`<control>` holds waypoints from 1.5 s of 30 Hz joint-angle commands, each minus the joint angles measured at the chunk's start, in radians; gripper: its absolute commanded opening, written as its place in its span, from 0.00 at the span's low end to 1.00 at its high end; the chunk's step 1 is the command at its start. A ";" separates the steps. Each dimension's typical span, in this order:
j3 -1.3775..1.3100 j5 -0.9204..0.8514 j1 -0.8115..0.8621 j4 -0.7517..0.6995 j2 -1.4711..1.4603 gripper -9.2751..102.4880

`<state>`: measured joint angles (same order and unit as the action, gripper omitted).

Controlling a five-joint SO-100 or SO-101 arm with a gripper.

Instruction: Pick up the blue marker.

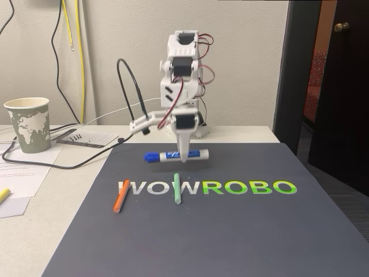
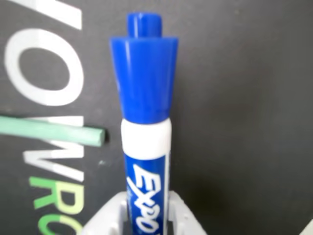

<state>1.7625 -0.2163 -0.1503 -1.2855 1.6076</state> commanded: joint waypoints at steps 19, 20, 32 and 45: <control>0.187 0.172 -0.077 0.054 0.825 0.12; 0.187 0.183 -0.086 0.058 0.828 0.12; 0.275 0.238 -0.104 0.152 0.953 0.12; 0.640 0.244 -0.120 0.417 1.204 0.12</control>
<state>2.3961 0.0276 -0.2761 -0.8836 2.7811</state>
